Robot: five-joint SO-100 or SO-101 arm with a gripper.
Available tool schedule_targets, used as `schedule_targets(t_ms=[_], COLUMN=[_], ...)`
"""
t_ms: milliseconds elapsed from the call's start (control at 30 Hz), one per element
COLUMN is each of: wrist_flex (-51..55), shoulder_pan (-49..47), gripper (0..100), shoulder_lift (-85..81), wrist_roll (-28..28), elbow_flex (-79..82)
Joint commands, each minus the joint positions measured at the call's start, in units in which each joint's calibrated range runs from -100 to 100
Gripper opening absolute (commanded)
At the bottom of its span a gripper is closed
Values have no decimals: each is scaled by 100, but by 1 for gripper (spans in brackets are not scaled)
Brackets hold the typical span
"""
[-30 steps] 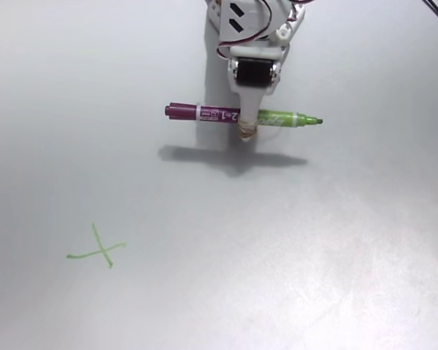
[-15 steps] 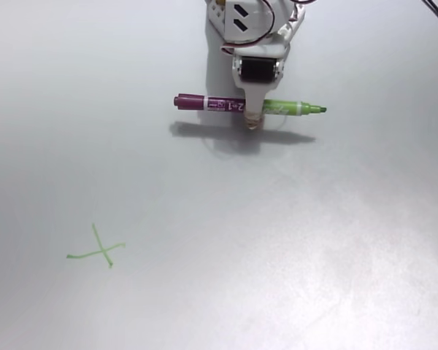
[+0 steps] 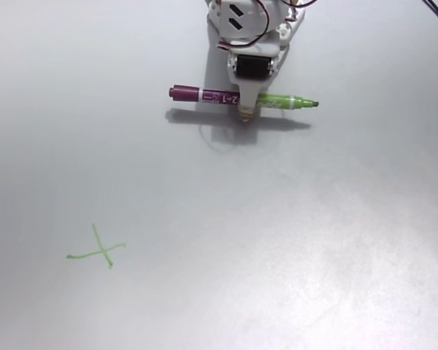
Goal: Draw the capital letter X with the green marker.
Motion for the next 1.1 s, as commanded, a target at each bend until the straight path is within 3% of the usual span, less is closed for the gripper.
schedule_targets(t_ms=[0,200,467,833,1067], wrist_flex=[226,618,1035,1084,1076], shoulder_pan=[53,291,358,110,120], gripper=[1,1,1,1,1], shoulder_lift=[69,61,37,22,22], wrist_roll=[59,337,308,-254,-254], elbow_flex=[34,205,214,223,223])
